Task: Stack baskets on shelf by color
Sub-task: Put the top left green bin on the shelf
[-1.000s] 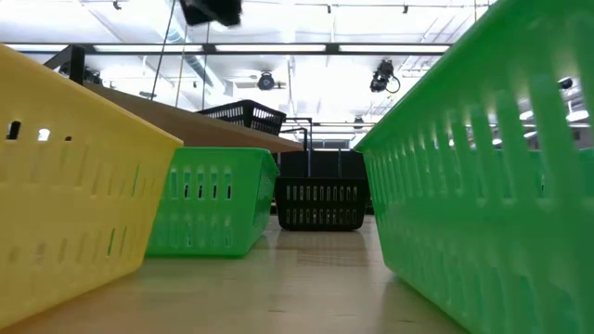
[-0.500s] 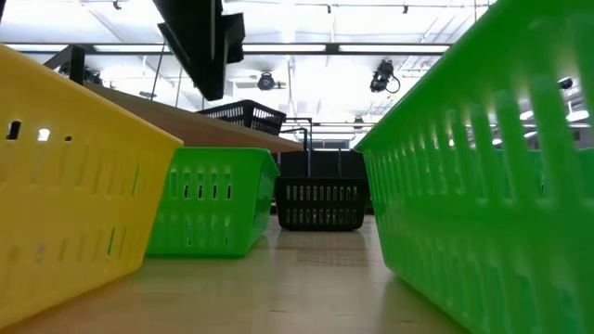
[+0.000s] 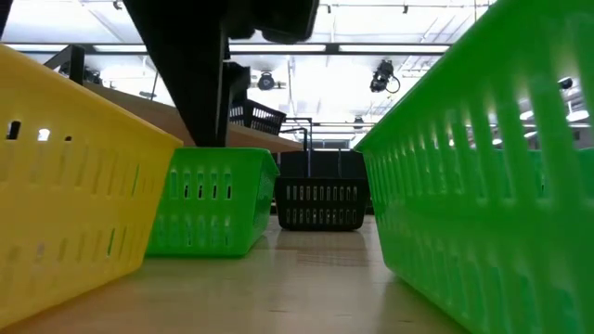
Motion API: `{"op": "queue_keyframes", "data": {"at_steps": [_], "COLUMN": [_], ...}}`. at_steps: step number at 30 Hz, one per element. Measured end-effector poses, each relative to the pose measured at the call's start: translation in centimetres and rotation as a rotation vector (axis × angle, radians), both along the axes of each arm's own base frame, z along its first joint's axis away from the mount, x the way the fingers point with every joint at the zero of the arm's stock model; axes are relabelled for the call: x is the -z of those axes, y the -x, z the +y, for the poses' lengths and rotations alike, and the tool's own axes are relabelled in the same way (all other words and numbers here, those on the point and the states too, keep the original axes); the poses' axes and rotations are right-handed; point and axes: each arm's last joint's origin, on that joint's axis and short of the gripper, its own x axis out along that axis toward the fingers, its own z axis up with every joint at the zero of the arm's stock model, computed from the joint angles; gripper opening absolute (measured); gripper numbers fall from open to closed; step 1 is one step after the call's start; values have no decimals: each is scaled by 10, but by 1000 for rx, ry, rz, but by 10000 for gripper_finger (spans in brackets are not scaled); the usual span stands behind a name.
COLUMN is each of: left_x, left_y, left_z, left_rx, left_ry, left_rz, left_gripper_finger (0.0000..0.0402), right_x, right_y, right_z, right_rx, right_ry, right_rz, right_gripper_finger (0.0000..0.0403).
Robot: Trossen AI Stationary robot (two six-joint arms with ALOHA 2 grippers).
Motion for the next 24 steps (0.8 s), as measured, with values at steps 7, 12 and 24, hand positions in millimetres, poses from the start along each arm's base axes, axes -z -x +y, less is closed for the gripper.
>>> {"op": "queue_keyframes", "data": {"at_steps": [7,12,24], "left_x": [7,22,15], "left_y": [-5,-7,-19], "left_z": [-3,-1,13], "left_rx": [-4,-11,-54], "left_ry": [9,-20,-11], "left_rz": [-14,34,19], "left_gripper_finger": [179,167,12], "right_x": [0,0,7], "right_y": [0,0,-1], "right_z": [0,0,1], "right_rx": [0,2,2], "right_ry": [0,1,21], "right_rz": [0,-2,18], "right_gripper_finger": [162,162,162]}}
